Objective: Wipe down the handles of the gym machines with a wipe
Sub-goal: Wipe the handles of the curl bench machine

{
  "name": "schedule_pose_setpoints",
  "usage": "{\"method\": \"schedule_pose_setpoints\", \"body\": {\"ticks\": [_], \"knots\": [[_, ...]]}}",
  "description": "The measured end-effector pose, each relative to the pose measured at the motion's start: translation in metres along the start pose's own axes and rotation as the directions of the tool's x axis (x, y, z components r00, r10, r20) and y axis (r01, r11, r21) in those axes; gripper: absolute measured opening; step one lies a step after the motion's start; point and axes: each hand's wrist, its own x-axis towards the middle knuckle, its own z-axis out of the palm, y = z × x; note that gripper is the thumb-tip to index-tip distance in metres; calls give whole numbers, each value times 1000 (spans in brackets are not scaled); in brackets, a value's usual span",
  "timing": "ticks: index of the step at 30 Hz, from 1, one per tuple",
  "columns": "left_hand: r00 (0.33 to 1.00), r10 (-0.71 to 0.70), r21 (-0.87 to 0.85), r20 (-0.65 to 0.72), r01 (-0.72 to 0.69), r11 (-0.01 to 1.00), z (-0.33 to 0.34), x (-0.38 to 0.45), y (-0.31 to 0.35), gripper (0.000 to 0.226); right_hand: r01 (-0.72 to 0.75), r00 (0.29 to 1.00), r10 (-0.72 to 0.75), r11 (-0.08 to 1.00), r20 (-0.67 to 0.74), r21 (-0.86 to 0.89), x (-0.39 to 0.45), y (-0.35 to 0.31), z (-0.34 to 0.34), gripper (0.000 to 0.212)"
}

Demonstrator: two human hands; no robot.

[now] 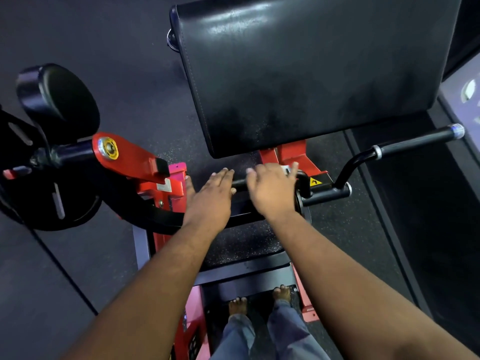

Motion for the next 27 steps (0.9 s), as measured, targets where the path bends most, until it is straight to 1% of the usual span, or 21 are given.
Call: {"method": "schedule_pose_setpoints", "body": {"ticks": [3,5,6,7,9,10,12,13,14,15,16,17,18,19,20,21,23,24,25,26,27], "knots": [[1000,-6,-4,-11,6,1000,-2,2,-2,58,175,978,-178,984,110,41,5,-21,-2,46],[1000,6,-8,-17,-6,1000,-2,2,-4,57,239,965,-246,967,87,84,4,2,-3,43],[1000,15,-1,-20,-15,1000,-1,2,-3,56,218,974,-223,972,43,86,1,18,-1,42],[1000,23,5,-17,-23,1000,0,2,-4,56,152,988,-152,985,3,81,-5,30,2,41],[999,36,-4,-14,-37,999,2,1,-3,55,53,998,-50,994,-39,92,-23,31,7,45],[999,38,-9,-22,-38,999,3,1,-3,55,88,996,-85,990,-27,112,-31,21,9,47],[999,36,-9,-34,-36,999,3,0,-3,57,258,964,-265,950,19,174,-47,-1,14,51],[999,37,-7,-35,-37,999,2,0,-3,59,328,942,-335,928,9,179,-52,-4,16,52],[999,39,-7,-36,-39,999,2,0,-4,58,353,935,-355,922,-16,159,-52,0,19,52],[999,37,-11,-33,-38,999,1,1,-4,55,310,951,-307,942,-43,127,-50,8,21,52],[999,38,-19,-28,-38,999,0,1,-5,53,189,981,-182,974,-67,122,-47,17,25,52],[999,39,-26,-25,-39,999,1,2,-5,51,19,996,-6,988,-89,151,-43,23,28,53],[999,38,-30,-25,-39,999,1,2,-4,51,-134,984,154,971,-92,200,-41,25,29,54],[999,37,-35,-26,-38,999,2,1,-4,50,-207,970,232,946,-75,248,-41,19,29,55],[999,33,-37,-28,-34,999,3,1,-3,50,-179,978,201,944,-55,277,-45,9,29,56],[999,28,-36,-32,-29,999,3,1,-3,51,-69,995,86,955,-46,290,-51,-3,30,57],[999,18,-34,-36,-19,999,3,1,-4,51,161,987,-163,949,-16,271,-66,-13,34,60],[999,18,-34,-41,-19,999,3,1,-4,51,200,979,-202,947,-17,252,-70,-9,36,61],[999,22,-35,-46,-23,999,3,2,-5,51,166,986,-162,955,-39,247,-71,-2,40,61],[998,27,-36,-49,-28,999,4,2,-5,50,49,998,-33,954,-62,297,-68,3,42,60],[998,28,-37,-51,-29,999,5,2,-5,50,-109,988,146,904,-57,412,-63,2,44,61]]}}
